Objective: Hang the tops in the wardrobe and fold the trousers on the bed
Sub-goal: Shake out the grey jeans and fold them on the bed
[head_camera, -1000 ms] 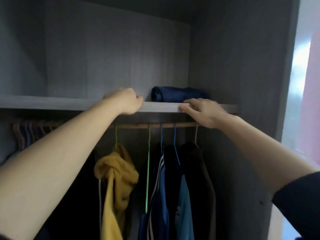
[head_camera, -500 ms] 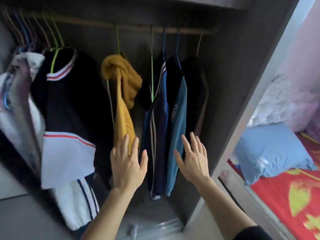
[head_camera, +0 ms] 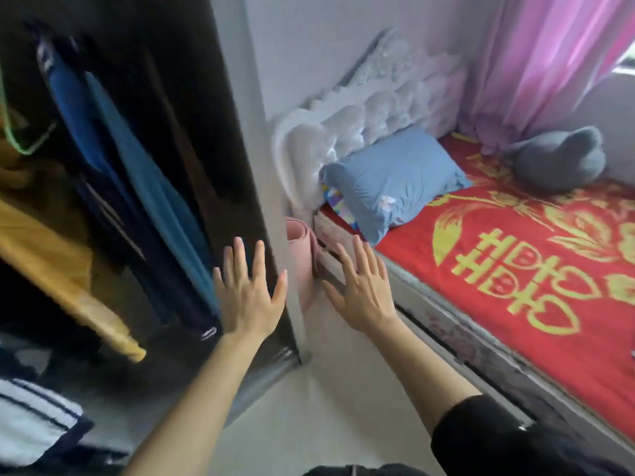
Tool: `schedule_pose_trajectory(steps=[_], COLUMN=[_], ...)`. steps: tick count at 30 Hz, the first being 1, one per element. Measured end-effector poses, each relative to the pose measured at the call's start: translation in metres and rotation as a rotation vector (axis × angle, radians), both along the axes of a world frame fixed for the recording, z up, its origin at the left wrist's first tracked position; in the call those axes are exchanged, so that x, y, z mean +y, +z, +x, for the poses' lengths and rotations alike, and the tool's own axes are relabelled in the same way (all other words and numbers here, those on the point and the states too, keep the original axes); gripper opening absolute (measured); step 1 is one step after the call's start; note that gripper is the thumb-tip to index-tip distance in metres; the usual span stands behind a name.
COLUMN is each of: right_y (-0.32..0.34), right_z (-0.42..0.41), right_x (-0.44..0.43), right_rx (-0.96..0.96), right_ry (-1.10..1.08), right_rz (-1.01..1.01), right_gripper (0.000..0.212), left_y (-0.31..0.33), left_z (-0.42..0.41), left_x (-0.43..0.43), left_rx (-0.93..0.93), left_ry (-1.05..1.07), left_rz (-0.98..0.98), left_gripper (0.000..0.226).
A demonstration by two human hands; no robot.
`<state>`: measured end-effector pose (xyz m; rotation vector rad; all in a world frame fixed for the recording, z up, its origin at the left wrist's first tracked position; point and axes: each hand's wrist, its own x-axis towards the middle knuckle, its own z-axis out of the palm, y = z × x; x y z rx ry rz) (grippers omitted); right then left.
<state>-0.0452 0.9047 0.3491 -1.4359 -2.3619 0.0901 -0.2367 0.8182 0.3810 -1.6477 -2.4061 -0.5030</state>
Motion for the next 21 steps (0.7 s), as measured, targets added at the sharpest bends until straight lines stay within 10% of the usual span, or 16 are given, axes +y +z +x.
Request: schedule_pose_trajectory(steps=[10, 21], right_y=[-0.042, -0.096], right_z=[0.4, 0.59], right_x=[0.002, 0.018], right_rx=[0.048, 0.085], right_ry=[-0.693, -1.046], right_rz=[-0.14, -0.313], right_gripper=[0.08, 0.089], left_y=[-0.032, -0.077], left_z=[0.359, 0.579], left_x=[0.131, 0.243], left_rx=[-0.024, 0.079], left_ry=[-0.595, -1.004], left_rz=[-0.149, -0.27], left_gripper=[0.084, 0.086])
